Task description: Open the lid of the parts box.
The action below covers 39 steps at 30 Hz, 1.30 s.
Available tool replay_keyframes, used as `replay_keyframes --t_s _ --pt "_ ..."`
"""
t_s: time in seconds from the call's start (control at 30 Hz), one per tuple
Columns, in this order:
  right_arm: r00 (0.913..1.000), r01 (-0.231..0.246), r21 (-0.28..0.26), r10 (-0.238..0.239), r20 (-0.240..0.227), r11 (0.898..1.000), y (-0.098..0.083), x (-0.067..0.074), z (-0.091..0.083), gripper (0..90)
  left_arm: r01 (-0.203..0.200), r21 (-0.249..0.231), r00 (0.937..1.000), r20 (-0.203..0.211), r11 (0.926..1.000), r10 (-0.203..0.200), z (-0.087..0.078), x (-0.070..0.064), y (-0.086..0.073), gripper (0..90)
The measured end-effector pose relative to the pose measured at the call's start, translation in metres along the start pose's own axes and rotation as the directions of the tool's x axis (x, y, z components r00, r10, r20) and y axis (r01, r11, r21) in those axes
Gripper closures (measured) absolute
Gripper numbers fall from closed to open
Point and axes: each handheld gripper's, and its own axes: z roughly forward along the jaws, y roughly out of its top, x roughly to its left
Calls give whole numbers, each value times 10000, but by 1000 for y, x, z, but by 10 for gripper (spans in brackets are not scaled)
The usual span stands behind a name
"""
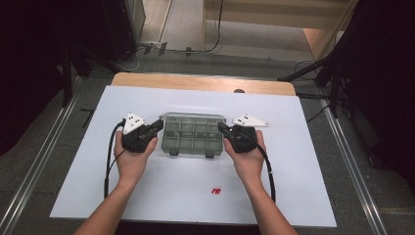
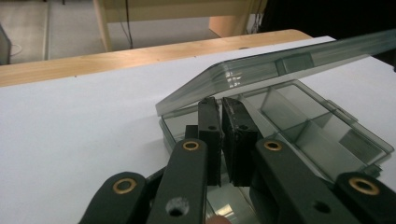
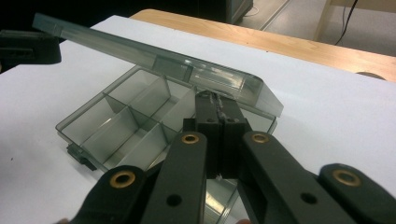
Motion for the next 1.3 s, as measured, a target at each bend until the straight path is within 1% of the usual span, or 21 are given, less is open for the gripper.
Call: replay_keyframes --t_s 0.07,0.13,0.17,0.2,0.23,0.3,0.33,0.4,0.47,0.53,0.6,0.67,0.7,0.73,0.8,0.87,0.93,0.97,1.07,1.2,1.3 --pt "9999 -108 20 108 -21 9999 1 0 1 900 2 13 9999 -118 10000 -2 0 0 -2 859" --pt "9999 -99 32 100 -22 9999 1 -1 2 900 62 31 9995 -313 10000 -61 1 1 -4 849" --pt "10000 -60 6 60 -16 10000 2 -1 2 900 116 10 9988 -471 9999 -116 3 2 -5 798" --pt "10000 -60 -16 60 -11 10000 3 -2 2 900 146 20 9973 -725 9999 -144 4 3 -5 692" --pt "10000 -60 -16 60 -11 10000 3 -2 2 900 191 -15 9966 -803 9998 -191 5 3 -5 692" --pt "10000 -54 -3 54 -15 10000 4 -2 2 900 236 -59 9948 -988 9997 -241 8 5 -4 587" --pt "10000 -36 -23 36 8 10000 4 -2 2 900 212 -113 9940 -1075 9997 -223 10 5 -3 557" --pt "10000 -84 -34 84 -4 10000 5 -2 2 900 -15 -156 9927 -1207 9999 -4 12 5 -2 557" --pt "10000 -33 -26 33 9 10000 6 -3 2 900 -100 -300 9928 -1194 9995 63 14 5 0 558" --pt "10000 -36 -37 36 24 10000 6 -3 2 900 -309 -403 9922 -1222 9987 258 15 4 0 566" --pt "10000 -44 -36 44 17 10000 6 -3 2 900 -449 -602 9917 -1227 9972 373 16 3 1 596" --pt "10000 -23 -40 23 21 10000 6 -3 2 900 -591 -649 9913 -1215 9961 509 16 2 1 647" --pt "10000 -15 -40 16 24 10000 6 -4 2 900 -636 -600 9897 -1318 9962 552 16 1 2 669" --pt "10000 -10 -42 10 19 10000 6 -4 2 900 -624 -611 9897 -1327 9962 538 16 1 2 688" --pt "10000 -37 -41 37 11 10000 6 -4 2 900 -665 -639 9910 -1208 9957 584 16 1 2 723" --pt "10000 -31 -57 31 -5 10000 6 -4 2 900 -656 -780 9915 -1170 9948 562 16 0 3 745" --pt "10000 -15 -52 14 -22 10000 6 -3 2 900 -742 -827 9906 -1209 9938 639 16 -1 4 759" --pt "10000 0 -53 0 -19 10000 6 -3 2 900 -718 -856 9911 -1177 9937 615 16 -1 4 773" --pt "10000 13 -67 -12 37 10000 5 -5 1 900 -618 -838 9925 -1101 9946 524 16 -1 4 774" --pt "9999 -98 -85 100 138 9999 3 -8 -2 899 -579 -833 9932 -1056 9948 490 16 -1 5 774" --pt "9992 -220 -47 221 320 9997 0 -10 -2 878 -559 -837 9936 -1025 9949 472 15 -1 5 775"
